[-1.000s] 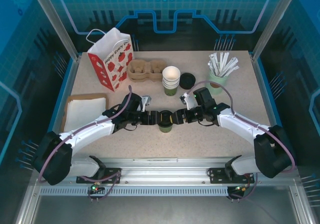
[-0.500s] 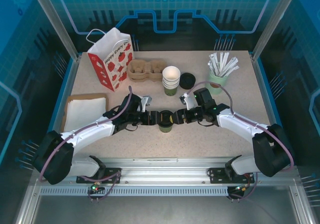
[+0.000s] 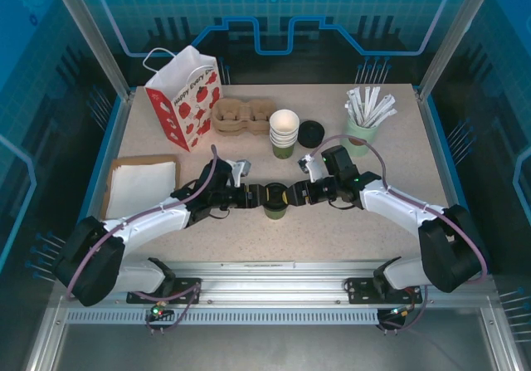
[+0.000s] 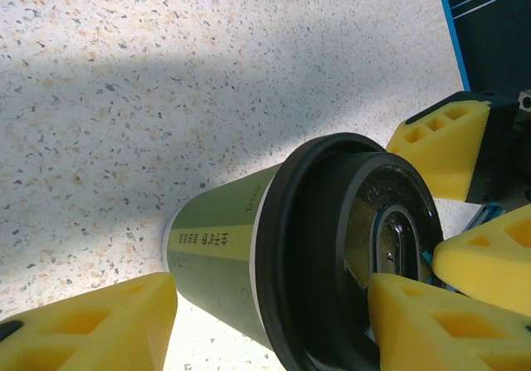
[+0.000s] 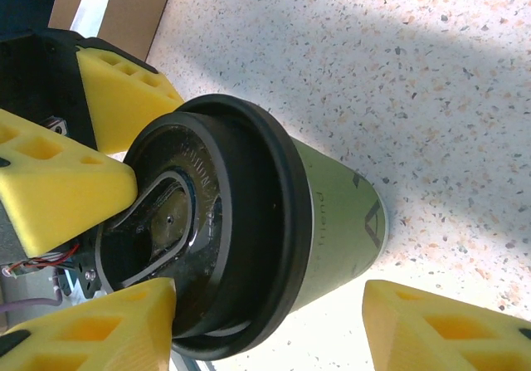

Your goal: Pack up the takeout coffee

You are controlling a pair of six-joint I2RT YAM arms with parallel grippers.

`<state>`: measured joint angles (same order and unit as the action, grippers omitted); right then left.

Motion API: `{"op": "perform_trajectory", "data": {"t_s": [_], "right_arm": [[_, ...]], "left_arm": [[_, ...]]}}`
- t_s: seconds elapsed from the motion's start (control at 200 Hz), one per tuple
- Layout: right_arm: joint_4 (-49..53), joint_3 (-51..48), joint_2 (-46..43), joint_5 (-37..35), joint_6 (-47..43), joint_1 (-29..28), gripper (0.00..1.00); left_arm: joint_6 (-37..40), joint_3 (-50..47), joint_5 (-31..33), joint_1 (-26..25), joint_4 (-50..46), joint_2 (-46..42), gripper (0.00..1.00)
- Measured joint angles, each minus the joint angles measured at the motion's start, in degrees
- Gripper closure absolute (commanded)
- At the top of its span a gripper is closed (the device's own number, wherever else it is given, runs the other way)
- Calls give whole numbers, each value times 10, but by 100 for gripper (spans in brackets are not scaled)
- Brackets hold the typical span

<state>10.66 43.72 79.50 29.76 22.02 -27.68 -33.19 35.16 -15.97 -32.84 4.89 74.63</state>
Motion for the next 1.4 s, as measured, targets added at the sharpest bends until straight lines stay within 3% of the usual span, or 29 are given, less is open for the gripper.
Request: {"op": "perform_trajectory", "data": {"t_s": [0.24,1.015,1.211,1.401], "right_arm": [[3,2,0,-2,-4,0,39],[101,92,-39,-43,14,5,23],[196,180,-90,-179,-64,-7,18],[245,250,-117,-338,-156,-65,16]], "left_arm": [[-10,-7,-2,0,15,0,37],[-1,94,31,0,-103,4,13],[34,96,61,0,-111,-49,9],[69,104,114,0,-106,-104,6]]}}
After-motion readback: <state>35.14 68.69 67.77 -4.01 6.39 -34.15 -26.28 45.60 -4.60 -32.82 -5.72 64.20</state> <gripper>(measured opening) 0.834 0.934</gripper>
